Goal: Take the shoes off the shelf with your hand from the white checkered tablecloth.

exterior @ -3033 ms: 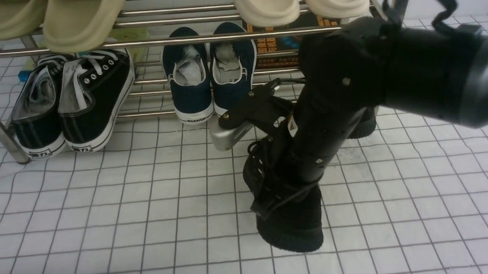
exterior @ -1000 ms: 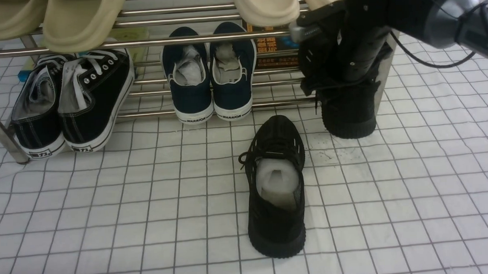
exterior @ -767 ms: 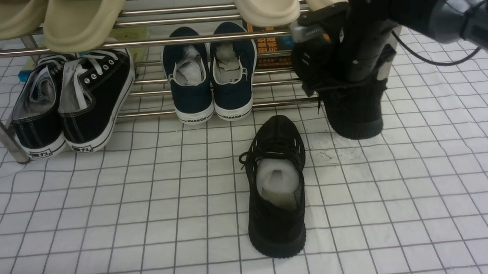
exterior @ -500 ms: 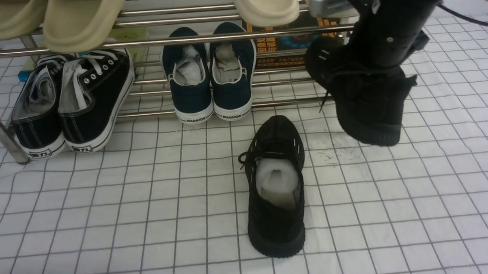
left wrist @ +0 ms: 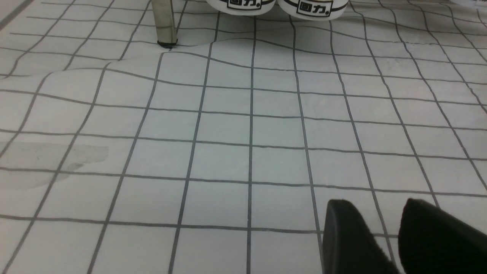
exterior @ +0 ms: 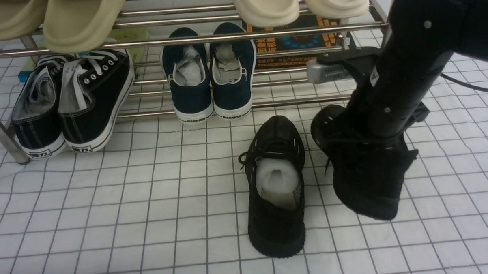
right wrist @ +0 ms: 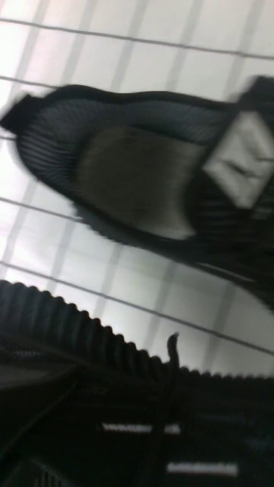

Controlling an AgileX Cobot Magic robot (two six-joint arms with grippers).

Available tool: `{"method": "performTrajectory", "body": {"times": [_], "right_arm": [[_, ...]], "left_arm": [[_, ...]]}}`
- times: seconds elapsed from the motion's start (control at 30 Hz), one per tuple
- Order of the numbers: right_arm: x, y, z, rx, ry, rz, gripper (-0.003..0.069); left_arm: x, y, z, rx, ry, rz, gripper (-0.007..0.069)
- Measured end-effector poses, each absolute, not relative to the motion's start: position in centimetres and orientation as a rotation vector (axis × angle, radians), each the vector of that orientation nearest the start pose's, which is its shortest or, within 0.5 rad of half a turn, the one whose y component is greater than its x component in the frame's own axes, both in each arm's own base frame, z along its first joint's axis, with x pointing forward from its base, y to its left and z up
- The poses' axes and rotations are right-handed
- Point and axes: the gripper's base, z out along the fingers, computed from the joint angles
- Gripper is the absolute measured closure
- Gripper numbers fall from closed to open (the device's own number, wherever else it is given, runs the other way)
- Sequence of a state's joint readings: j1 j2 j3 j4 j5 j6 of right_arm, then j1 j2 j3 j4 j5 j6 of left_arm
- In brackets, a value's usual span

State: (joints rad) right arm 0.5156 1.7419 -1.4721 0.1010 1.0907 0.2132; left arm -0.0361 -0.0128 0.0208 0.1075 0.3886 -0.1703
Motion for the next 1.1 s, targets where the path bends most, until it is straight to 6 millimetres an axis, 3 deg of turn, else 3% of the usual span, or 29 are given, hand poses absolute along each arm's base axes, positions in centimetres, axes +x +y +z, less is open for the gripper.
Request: {"method": "performTrajectory", "body": {"times": [0.3, 0.73, 0.93, 1.1], "right_arm": [[32.9, 19.4, 25.5, -0.365, 2.865, 0.26, 0.065], [33.8, 20.1, 23.1, -0.304, 2.903, 0.281, 0.0627], [33.6, 20.9, 23.1, -0.239, 2.92, 0.415, 0.0504], [32.9, 21.0, 23.6, -0.334, 2.971, 0.457, 0.0366]], "left_arm": [[5.2, 0.2, 17.2, -0.06, 1.877, -0.035, 0.0384], [5.2, 0.2, 17.2, -0.06, 1.877, -0.035, 0.0384], [5.2, 0.2, 17.2, -0.06, 1.877, -0.035, 0.0384], [5.2, 0.2, 17.2, -0.06, 1.877, -0.035, 0.0384]]}}
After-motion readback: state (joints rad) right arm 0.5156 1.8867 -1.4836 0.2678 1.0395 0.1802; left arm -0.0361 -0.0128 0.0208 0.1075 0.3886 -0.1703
